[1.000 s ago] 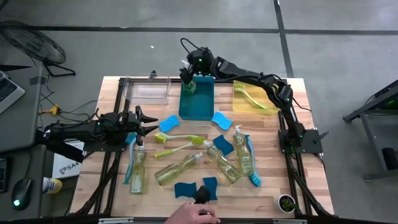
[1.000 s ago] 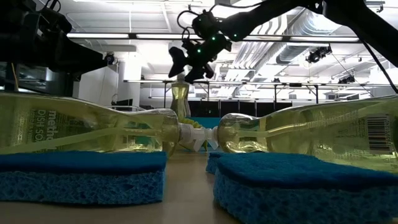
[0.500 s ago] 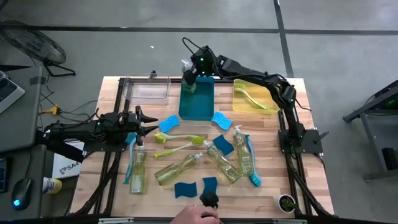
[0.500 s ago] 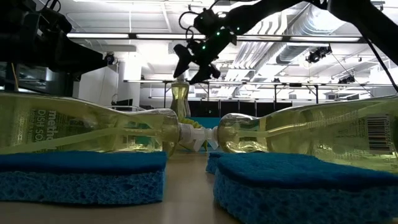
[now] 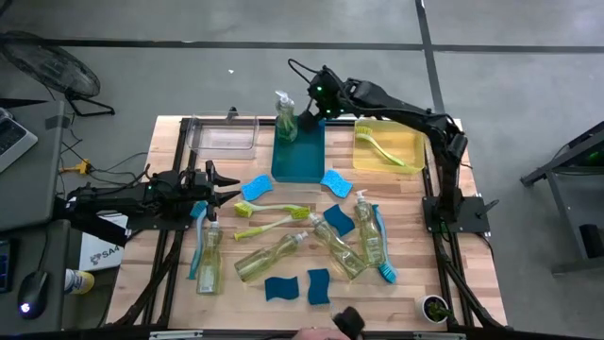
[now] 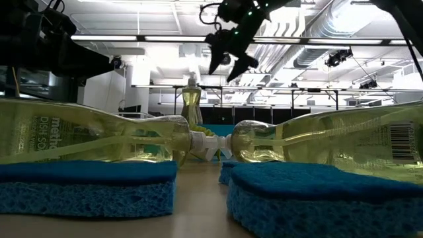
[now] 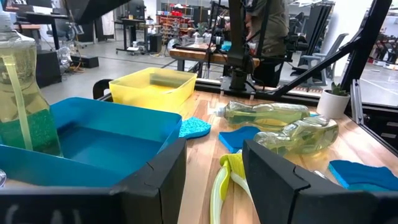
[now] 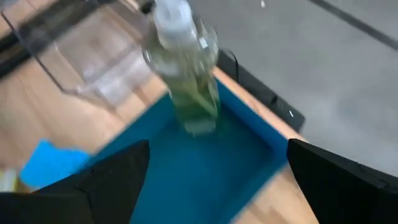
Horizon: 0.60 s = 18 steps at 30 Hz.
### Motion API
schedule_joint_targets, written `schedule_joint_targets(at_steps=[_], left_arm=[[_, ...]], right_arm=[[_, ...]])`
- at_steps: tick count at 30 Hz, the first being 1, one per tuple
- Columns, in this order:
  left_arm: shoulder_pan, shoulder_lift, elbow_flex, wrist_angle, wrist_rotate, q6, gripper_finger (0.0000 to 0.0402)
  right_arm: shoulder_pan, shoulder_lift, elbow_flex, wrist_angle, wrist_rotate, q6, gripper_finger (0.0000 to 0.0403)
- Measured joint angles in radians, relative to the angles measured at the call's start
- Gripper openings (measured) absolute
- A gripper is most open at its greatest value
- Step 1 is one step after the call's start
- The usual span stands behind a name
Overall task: Pick & Place Kitchen Sink Supplies
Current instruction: Put the yellow soap dispenser into the blue bin
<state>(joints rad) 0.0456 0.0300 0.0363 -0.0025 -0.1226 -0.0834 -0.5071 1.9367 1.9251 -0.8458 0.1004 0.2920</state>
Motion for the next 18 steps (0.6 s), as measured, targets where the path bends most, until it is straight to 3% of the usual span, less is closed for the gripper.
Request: schedule_joint_targets(at_steps=[10, 18], left_arm=[[0.0, 0.0, 0.0, 0.0, 0.0, 0.0, 0.0154], [0.0, 0.0, 0.0, 0.0, 0.0, 0.0, 0.0154]], right_arm=[[0.06, -0.108, -0.022, -0.297, 0.008, 0.051, 0.0371], [0.17, -0.29, -0.305, -0.294, 0.013, 0.153, 0.0371]])
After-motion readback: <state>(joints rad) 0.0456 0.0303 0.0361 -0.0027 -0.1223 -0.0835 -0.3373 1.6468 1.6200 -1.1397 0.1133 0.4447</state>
